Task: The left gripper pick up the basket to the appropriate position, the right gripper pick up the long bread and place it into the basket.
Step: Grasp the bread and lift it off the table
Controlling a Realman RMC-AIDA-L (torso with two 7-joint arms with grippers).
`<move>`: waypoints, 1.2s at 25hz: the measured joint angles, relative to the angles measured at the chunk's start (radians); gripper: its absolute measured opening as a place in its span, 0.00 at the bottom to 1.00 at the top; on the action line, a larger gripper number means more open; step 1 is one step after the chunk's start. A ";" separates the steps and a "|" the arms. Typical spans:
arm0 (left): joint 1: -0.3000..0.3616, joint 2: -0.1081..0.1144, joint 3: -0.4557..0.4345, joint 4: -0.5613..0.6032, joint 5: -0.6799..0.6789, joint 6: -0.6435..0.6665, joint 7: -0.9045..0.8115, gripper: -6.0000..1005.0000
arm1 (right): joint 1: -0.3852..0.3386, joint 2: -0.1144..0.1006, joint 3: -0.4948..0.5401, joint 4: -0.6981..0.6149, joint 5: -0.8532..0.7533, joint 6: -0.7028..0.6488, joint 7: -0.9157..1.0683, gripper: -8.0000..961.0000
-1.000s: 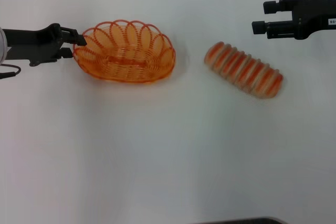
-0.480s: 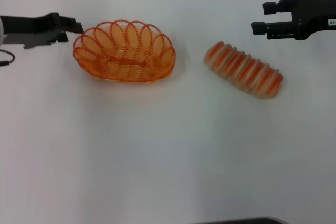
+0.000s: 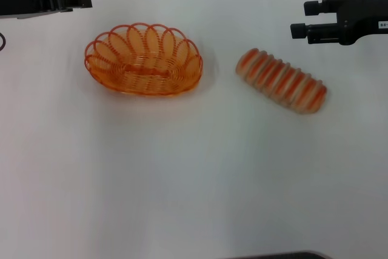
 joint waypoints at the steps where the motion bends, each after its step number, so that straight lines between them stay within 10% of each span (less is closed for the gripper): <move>1: 0.002 -0.001 0.000 0.000 -0.004 0.000 0.022 0.48 | 0.000 0.000 0.000 0.000 0.000 0.000 0.003 0.76; 13: 0.079 0.007 -0.014 -0.012 -0.209 0.127 0.379 0.48 | 0.001 0.000 0.002 0.000 0.000 0.012 0.004 0.76; 30: 0.064 0.074 -0.024 -0.026 -0.182 0.508 0.607 0.48 | -0.018 -0.008 0.001 0.000 0.000 0.009 -0.004 0.76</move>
